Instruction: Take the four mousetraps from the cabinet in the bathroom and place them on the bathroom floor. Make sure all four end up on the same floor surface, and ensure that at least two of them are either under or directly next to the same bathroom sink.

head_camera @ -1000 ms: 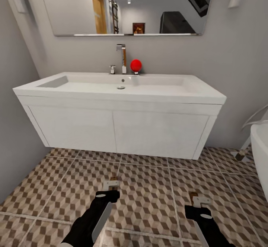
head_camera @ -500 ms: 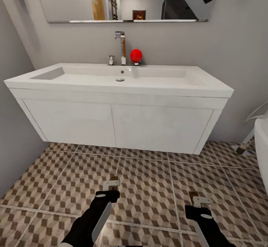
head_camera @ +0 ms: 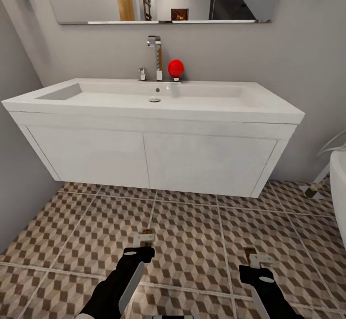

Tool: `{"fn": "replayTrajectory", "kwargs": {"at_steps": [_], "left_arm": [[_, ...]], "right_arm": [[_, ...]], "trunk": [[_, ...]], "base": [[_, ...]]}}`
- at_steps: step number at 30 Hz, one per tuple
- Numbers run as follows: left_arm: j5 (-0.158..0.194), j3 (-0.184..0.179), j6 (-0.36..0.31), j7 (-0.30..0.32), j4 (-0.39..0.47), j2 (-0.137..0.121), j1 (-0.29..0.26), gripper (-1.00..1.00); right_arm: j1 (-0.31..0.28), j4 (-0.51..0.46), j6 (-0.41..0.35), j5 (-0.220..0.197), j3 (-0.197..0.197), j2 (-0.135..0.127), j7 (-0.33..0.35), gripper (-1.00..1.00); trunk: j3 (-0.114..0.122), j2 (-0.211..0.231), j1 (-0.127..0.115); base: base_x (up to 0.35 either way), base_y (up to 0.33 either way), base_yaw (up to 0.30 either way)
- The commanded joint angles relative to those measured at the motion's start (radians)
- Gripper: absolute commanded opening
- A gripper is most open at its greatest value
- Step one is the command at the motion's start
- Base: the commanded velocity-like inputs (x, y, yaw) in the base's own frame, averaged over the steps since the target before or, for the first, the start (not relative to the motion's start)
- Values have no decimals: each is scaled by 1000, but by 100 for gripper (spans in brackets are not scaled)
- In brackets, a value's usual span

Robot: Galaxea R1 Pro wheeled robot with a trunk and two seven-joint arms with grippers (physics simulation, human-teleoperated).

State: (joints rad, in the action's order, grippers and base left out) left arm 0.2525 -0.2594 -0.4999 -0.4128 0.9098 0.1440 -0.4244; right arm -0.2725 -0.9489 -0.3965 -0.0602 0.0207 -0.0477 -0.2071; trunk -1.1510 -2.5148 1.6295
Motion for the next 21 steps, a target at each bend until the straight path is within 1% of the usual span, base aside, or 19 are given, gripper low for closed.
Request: {"fn": "replayTrajectory", "kwargs": {"at_steps": [1, 3, 5, 7, 9, 10, 12, 14, 16, 18, 21], "left_arm": [[10, -5, -8, -13, -4, 0, -1, -100], [11, -7, -15, -10, -20, 1, -1, -100], [9, -8, -18, -9, -32, 1, -1, -100], [7, -8, -20, -8, -38, 1, -1, -100], [6, -8, -21, -5, -41, 1, -2, -100], [6, -8, -22, -4, -41, 1, -3, -100], [14, -7, -35, -3, -49, 0, -8, -100], [16, -6, -77, -4, -53, -1, -22, -100], [15, -4, -137, -11, -45, -2, -35, -100], [14, -2, -175, -17, -28, -4, -42, -100], [13, -1, -199, -22, -6, -5, -48, -100]], "right_arm": [[-3, 0, -4, -1, -1, -1, -6, -100], [-14, 2, -5, 10, -1, 0, -6, -100], [-37, 8, -7, 23, -1, 7, -6, -100], [-68, 28, -9, 34, -1, 20, -6, -100], [-120, 84, -6, 43, -1, 38, -6, -100], [-135, 102, -5, 44, -1, 43, -7, -100], [-201, 188, 6, 49, -1, 61, -6, -100], [-258, 270, 39, 52, -1, 77, -6, -100], [-298, 325, 69, 52, -1, 88, -6, -100], [-321, 353, 84, 52, -1, 100, -6, -100], [-342, 367, 93, 53, -1, 114, -7, -100]], "trunk": [[-1, 0, 0], [-1, 0, 0], [-1, 0, 0], [-1, 0, 0], [-1, 0, 0], [-1, 0, 0], [-1, 0, 0], [-1, 0, 0], [-1, 0, 0], [-1, 0, 0], [-1, 0, 0]], "base": [[0, 0, 0], [0, 0, 0], [0, 0, 0], [0, 0, 0], [0, 0, 0], [0, 0, 0], [0, 0, 0], [0, 0, 0], [0, 0, 0], [0, 0, 0], [0, 0, 0]]}}
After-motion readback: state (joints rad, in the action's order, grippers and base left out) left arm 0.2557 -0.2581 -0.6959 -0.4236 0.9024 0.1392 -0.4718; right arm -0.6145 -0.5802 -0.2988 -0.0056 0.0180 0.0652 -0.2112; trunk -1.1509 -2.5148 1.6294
